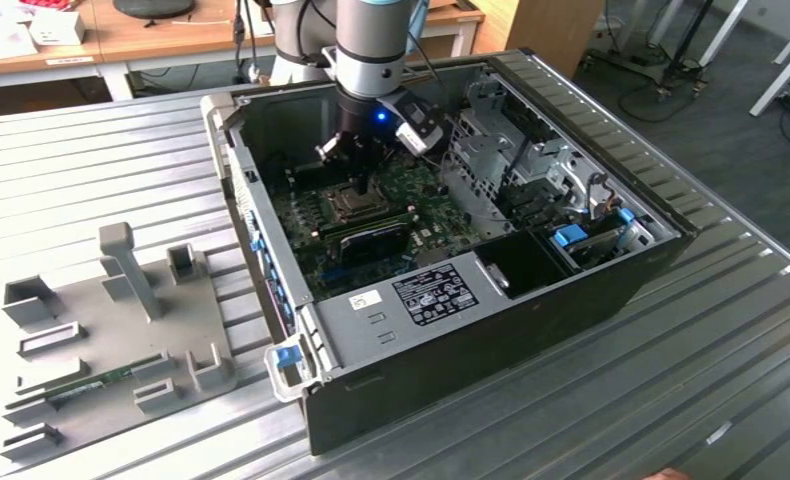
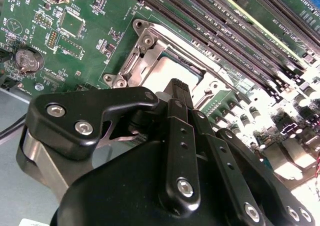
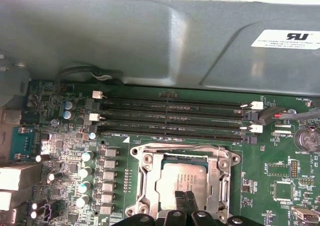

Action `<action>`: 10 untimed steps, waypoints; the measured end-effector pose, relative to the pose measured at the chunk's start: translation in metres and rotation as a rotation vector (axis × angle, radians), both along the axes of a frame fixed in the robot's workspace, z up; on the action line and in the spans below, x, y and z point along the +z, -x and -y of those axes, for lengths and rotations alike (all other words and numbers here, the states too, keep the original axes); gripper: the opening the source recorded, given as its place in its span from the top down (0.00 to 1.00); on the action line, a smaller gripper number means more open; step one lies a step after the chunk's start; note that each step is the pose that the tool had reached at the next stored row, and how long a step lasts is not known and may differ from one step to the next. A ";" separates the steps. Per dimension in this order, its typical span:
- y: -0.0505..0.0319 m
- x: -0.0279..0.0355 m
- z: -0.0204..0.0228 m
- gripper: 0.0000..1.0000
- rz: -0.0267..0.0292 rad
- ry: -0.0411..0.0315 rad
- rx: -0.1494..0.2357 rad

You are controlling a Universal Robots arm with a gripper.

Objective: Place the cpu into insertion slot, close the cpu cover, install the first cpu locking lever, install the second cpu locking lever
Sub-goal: 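Install the second cpu locking lever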

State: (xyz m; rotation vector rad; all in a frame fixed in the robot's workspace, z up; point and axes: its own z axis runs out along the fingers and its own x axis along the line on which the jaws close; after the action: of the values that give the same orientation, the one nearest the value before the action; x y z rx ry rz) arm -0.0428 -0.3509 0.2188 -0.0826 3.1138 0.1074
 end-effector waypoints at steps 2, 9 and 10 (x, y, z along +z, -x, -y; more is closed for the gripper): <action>-0.0001 0.0000 0.0000 0.90 0.0000 0.0000 -0.015; -0.0002 0.0000 0.0000 0.90 0.0000 0.0000 -0.021; -0.0002 0.0000 0.0000 0.90 0.0000 0.0000 -0.021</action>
State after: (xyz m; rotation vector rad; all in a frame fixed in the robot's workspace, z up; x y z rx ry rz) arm -0.0425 -0.3509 0.2188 -0.0494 3.1137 0.1070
